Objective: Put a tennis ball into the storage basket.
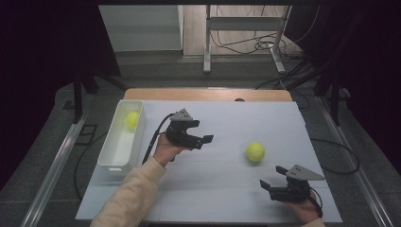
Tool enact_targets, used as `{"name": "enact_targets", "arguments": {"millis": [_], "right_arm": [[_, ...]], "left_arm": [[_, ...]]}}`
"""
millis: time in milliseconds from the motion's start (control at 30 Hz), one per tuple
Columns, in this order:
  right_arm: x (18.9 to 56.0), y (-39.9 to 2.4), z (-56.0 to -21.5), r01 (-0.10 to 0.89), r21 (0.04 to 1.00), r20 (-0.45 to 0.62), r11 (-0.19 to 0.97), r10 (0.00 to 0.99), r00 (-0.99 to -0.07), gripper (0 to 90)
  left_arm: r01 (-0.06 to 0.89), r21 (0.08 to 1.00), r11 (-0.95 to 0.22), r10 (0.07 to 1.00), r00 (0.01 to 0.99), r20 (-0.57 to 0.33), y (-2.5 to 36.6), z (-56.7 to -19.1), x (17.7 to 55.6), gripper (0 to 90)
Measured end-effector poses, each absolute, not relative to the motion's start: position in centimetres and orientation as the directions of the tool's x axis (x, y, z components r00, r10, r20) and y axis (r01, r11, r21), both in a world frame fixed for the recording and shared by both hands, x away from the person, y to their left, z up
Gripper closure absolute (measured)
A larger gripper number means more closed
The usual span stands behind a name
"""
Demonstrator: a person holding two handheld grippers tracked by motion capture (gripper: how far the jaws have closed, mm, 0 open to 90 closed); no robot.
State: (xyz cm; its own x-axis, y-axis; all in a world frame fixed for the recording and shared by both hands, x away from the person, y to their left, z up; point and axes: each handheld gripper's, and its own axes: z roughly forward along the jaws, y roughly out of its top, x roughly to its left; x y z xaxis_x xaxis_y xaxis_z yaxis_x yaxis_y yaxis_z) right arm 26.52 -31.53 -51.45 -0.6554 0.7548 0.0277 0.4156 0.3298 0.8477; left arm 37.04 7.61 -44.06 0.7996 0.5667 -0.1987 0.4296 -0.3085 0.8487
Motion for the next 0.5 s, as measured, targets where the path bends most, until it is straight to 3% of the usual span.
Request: {"name": "enact_targets", "arguments": {"millis": [500], "right_arm": [[26.9,-31.4,-51.3,0.407,0.849,0.016,0.336,0.755,-0.656,14.8]], "left_arm": [[0.444,0.831,-0.335,0.553,0.807,-0.208,5.5,-45.2,37.5,14.4]]}}
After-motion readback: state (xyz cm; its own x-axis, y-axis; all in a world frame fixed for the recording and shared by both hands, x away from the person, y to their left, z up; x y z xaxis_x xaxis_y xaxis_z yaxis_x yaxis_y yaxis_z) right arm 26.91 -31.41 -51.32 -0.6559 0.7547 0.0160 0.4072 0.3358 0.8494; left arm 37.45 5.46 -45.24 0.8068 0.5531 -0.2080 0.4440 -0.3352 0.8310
